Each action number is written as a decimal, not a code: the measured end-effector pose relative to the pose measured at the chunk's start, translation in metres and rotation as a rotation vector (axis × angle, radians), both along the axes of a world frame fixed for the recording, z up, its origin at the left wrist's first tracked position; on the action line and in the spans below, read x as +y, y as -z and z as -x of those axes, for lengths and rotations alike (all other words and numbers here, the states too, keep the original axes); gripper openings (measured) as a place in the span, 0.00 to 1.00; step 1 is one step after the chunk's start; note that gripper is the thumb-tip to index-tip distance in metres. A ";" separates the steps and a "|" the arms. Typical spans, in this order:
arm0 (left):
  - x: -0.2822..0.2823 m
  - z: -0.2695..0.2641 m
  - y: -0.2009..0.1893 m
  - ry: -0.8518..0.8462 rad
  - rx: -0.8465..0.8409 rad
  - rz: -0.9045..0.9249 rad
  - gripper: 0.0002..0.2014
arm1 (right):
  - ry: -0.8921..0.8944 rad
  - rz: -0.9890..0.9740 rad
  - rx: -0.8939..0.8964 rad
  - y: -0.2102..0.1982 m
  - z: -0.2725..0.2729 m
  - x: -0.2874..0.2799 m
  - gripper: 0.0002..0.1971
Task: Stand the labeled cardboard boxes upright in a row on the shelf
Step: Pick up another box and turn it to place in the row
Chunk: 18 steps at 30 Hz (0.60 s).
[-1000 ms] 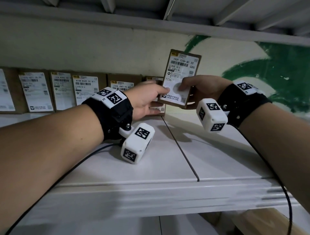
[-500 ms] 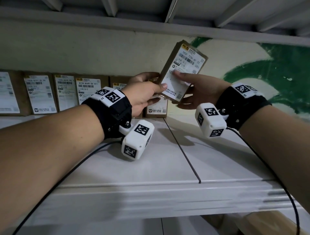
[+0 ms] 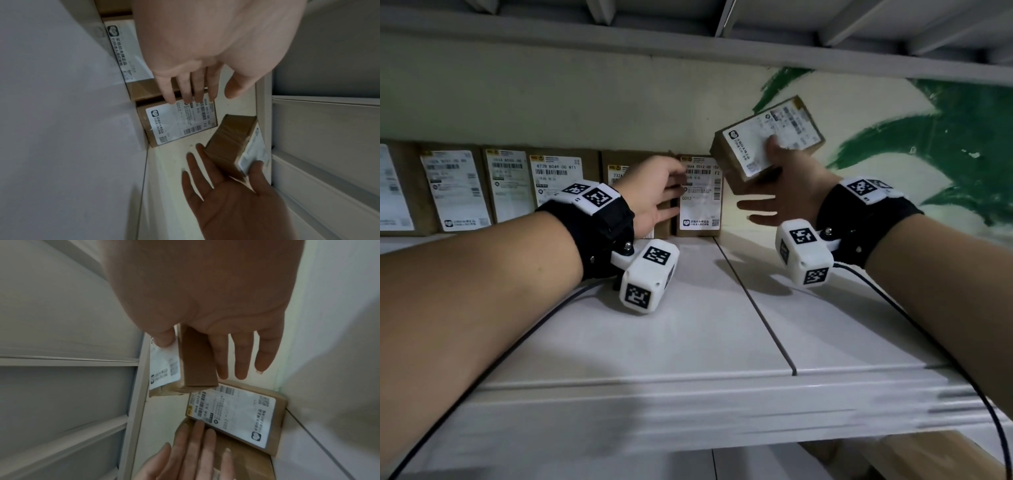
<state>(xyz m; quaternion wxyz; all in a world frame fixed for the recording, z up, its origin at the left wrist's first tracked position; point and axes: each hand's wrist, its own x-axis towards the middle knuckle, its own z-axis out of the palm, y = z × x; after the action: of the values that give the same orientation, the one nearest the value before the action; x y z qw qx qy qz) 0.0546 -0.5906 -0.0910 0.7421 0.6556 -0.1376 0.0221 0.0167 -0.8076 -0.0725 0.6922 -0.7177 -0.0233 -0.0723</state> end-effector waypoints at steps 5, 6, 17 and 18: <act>0.005 -0.009 -0.002 -0.202 0.031 0.031 0.08 | -0.079 -0.047 0.054 0.005 -0.014 0.007 0.36; 0.008 -0.012 -0.002 -0.228 0.042 0.025 0.08 | -0.079 -0.066 0.042 0.006 -0.015 0.008 0.36; 0.018 -0.015 -0.005 -0.159 0.073 -0.040 0.07 | -0.075 -0.114 0.008 0.017 -0.032 0.033 0.42; 0.018 -0.014 -0.005 -0.156 0.071 -0.040 0.07 | -0.080 -0.118 0.015 0.018 -0.032 0.032 0.43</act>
<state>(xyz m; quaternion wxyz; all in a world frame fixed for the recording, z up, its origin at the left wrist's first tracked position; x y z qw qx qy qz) 0.0687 -0.5730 -0.0862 0.7292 0.6795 -0.0602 0.0538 0.0488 -0.7760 -0.0902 0.7356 -0.6748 -0.0426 -0.0407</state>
